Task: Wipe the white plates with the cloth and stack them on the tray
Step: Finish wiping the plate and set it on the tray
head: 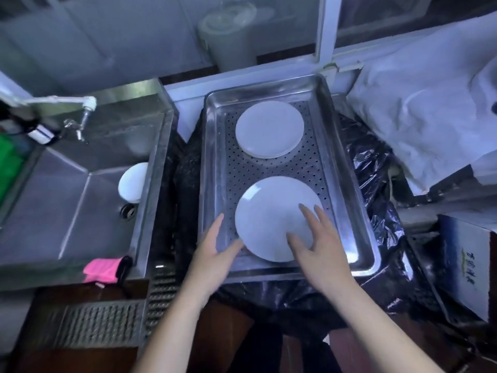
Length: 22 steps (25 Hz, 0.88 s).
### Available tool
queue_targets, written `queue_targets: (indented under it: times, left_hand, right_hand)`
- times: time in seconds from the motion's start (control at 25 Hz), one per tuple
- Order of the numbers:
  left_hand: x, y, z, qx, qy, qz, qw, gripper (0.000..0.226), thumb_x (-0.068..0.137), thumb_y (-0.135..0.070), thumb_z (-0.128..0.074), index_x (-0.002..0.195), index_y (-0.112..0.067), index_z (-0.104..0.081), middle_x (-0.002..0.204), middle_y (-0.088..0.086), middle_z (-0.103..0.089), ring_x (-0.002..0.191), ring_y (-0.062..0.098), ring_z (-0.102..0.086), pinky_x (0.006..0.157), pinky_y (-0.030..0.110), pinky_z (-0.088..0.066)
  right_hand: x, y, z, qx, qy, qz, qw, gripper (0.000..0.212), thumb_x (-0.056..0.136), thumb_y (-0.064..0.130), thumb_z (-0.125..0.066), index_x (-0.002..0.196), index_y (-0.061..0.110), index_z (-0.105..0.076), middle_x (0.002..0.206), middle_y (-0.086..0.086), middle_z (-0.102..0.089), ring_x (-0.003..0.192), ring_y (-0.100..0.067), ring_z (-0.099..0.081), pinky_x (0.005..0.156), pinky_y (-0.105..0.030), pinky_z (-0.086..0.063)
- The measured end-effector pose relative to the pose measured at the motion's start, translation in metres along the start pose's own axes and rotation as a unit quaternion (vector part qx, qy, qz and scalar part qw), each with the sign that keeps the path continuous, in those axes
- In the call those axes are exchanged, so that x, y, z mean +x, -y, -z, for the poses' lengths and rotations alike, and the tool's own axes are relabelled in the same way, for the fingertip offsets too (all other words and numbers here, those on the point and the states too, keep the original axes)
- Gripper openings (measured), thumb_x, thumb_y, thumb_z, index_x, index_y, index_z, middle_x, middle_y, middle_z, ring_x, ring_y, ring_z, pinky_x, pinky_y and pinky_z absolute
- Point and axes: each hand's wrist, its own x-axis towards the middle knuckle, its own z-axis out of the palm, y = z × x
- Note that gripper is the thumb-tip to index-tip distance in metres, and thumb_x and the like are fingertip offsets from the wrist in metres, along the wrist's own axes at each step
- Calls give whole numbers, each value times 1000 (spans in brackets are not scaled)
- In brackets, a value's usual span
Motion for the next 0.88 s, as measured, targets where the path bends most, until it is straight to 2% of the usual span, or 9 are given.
queue_targets:
  times: [0.12,0.2,0.32,0.48,0.72,0.88]
  left_hand:
    - [-44,35,12,135,-50,-99,985,79,93,-46,-66,157,-45,-21,165,-25,-4,153,-3,2,125,32,-8]
    - [-64,65,31,193,-86,-123,970,80,93,-49,-65,157,-46,-17,163,-27,4,152,-3,12,123,27,0]
    - [-94,116,61,208,-126,-86,966,81,94,-51,-63,158,-44,-15,163,-23,6,154,4,14,122,25,3]
    - [-123,185,103,191,-112,-19,975,83,94,-54,-61,159,-42,-11,162,-21,11,155,14,14,125,34,1]
    - [-147,280,210,81,-168,-22,982,83,90,-53,-63,159,-41,-18,170,-9,-3,157,14,0,126,44,-14]
    - [-150,307,254,66,-163,-7,984,80,95,-49,-62,159,-39,-17,170,-9,-3,156,11,2,126,43,-12]
  right_hand:
    - [-35,16,-30,-105,70,122,985,71,90,63,-35,156,41,-20,165,13,5,153,-12,14,124,-44,-1]
    - [-56,24,-54,-161,114,174,965,73,87,68,-22,156,44,-15,165,13,12,151,-11,22,124,-45,3]
    - [-87,35,-98,-224,167,204,938,76,85,71,-16,156,45,-12,164,12,15,151,-16,22,123,-49,3]
    - [-125,56,-164,-269,209,187,921,85,76,73,-12,156,44,-16,167,8,8,153,-19,14,122,-47,0]
    - [-167,119,-282,-274,224,202,913,77,82,65,-32,155,42,-23,168,5,-2,154,-16,6,121,-46,-7]
    - [-179,145,-323,-252,210,204,922,67,92,59,-49,154,43,-27,167,6,-7,154,-13,3,123,-43,-7]
